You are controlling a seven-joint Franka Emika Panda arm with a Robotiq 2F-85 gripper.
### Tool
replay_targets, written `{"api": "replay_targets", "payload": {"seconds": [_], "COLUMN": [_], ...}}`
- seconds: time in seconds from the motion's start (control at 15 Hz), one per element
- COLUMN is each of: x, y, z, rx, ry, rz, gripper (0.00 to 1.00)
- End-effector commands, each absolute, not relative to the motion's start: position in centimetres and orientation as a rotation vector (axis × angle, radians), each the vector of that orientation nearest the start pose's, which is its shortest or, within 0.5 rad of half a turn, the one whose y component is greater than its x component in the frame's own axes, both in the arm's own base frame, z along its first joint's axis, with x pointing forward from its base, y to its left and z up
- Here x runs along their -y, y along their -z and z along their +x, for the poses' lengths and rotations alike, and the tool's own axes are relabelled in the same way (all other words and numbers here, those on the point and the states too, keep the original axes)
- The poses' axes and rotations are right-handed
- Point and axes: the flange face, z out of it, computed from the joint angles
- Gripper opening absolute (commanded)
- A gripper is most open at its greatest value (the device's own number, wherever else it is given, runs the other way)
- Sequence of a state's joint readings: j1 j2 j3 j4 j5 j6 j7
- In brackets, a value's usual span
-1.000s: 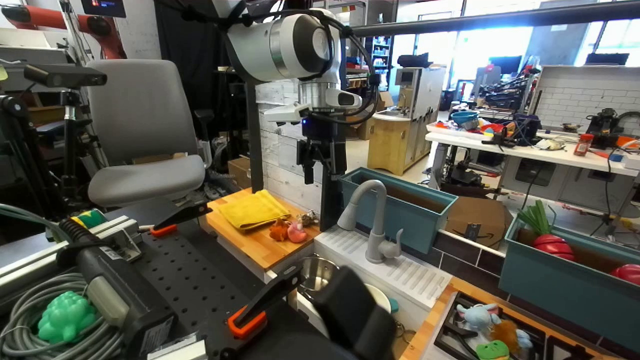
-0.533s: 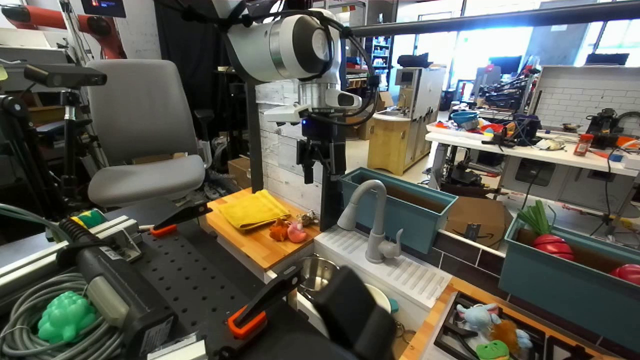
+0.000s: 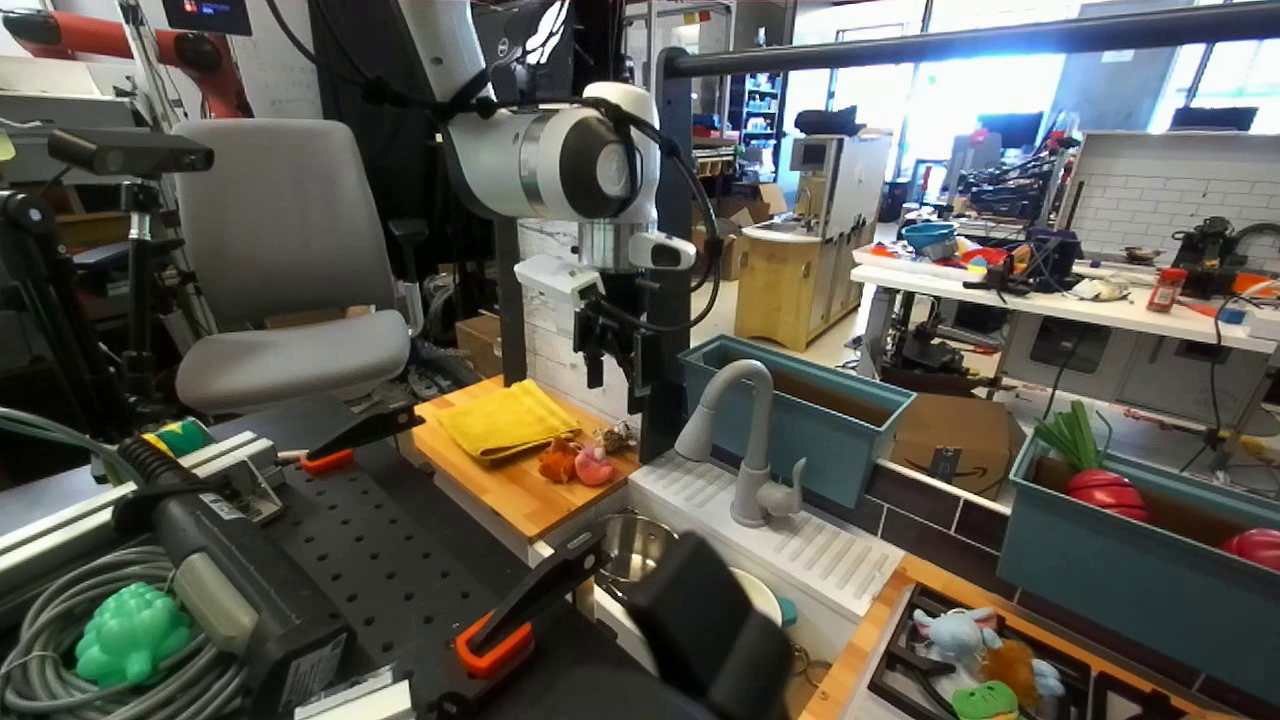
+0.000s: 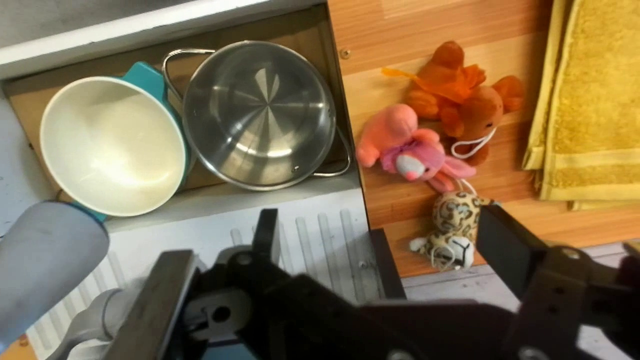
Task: Pick the objects on the counter and the stove and put them in the pots in the sink, then wipe the counter with the cloth
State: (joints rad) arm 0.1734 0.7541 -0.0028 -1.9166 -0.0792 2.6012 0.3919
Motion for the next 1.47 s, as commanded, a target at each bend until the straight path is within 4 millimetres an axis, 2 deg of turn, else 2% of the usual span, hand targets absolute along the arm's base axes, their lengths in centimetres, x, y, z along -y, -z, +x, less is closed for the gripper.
{"api": "replay_targets", "payload": {"seconds": [0.0, 0.13, 0.4, 0.53, 0.6, 0.67, 0.8, 1.0, 1.07, 1.13, 1.27, 1.4], "x": [-10.5, -10.4, -10.9, -11.4, -11.7, -11.2, -11.6, -12.0, -12.1, -12.1, -12.0, -11.8], "y": [-8.2, -8.1, -4.8, -3.5, -3.2, -4.0, -2.9, -2.5, -2.3, -2.2, -1.8, -1.4], "z": [59.5, 59.5, 58.1, 57.9, 58.1, 58.1, 58.0, 57.5, 57.5, 57.7, 58.1, 58.5], "rx": [-0.237, -0.239, -0.201, -0.242, -0.265, -0.231, -0.242, -0.234, -0.24, -0.251, -0.256, -0.253], "ry": [-0.105, -0.108, -0.153, -0.019, 0.113, -0.035, 0.057, -0.058, -0.057, -0.054, -0.009, 0.025], "rz": [-3.188, -3.191, -3.188, -3.185, -3.174, -3.182, -3.176, -3.148, -3.145, -3.145, -3.159, -3.176], "gripper": [1.0, 1.0, 1.0, 1.0, 1.0, 1.0, 1.0, 1.0, 0.94, 0.74, 0.68, 0.53]}}
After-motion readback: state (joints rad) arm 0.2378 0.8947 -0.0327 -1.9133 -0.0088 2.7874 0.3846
